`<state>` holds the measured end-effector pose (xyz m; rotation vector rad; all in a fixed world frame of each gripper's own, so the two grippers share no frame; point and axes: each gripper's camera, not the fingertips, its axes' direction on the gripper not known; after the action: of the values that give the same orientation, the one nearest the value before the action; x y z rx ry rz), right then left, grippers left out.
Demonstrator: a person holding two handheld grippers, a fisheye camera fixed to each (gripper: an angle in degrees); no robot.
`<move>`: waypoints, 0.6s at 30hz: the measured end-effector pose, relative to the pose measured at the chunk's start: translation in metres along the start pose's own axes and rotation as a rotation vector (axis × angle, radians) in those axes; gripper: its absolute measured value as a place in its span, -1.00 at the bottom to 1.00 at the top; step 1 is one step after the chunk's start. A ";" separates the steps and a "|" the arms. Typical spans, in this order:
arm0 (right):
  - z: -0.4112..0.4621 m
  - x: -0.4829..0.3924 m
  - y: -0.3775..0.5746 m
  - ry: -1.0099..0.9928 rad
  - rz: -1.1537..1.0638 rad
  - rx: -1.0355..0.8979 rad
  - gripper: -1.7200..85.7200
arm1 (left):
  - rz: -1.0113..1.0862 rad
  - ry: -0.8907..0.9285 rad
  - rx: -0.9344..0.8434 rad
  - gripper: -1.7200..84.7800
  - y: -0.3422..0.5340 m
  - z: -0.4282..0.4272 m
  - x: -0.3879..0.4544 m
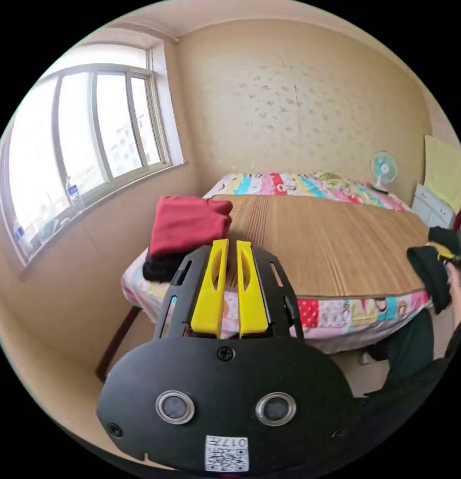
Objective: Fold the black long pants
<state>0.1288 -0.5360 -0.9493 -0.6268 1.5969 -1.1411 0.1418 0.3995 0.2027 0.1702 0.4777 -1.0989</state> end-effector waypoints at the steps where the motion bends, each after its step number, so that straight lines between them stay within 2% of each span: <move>1: 0.006 0.010 0.002 -0.007 0.052 -0.007 -0.91 | -0.082 0.132 0.034 -0.85 -0.006 -0.003 0.003; 2: 0.021 0.029 0.009 -0.048 0.152 -0.033 -0.89 | -0.160 0.270 0.055 -0.84 -0.005 -0.002 0.006; 4: 0.056 0.046 0.026 -0.126 0.244 -0.149 -0.74 | -0.211 0.400 0.050 -0.77 0.006 0.004 0.021; 5: 0.083 0.044 0.041 -0.169 0.228 -0.237 -0.71 | -0.213 0.385 0.009 -0.75 0.015 0.009 0.038; 7: 0.075 0.036 0.065 -0.172 0.209 -0.111 -0.70 | -0.190 0.352 -0.089 -0.74 0.030 0.019 0.067; 10: 0.069 0.026 0.071 -0.169 0.216 -0.116 -0.77 | -0.060 0.399 -0.180 -0.73 0.045 0.024 0.097; 14: 0.046 0.024 0.042 -0.179 0.303 -0.160 -0.90 | -0.070 0.305 -0.130 -0.76 0.047 0.009 0.081; 16: 0.021 0.017 0.024 -0.204 0.298 -0.079 -0.92 | -0.109 0.330 -0.106 -0.77 0.041 0.004 0.060; 18: -0.031 0.004 -0.006 -0.385 0.277 0.120 -0.93 | -0.136 0.339 -0.083 -0.77 0.036 0.001 0.041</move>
<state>0.0976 -0.5310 -0.9451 -0.4923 1.2316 -0.8442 0.1893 0.3824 0.1820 0.2561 0.8469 -1.1856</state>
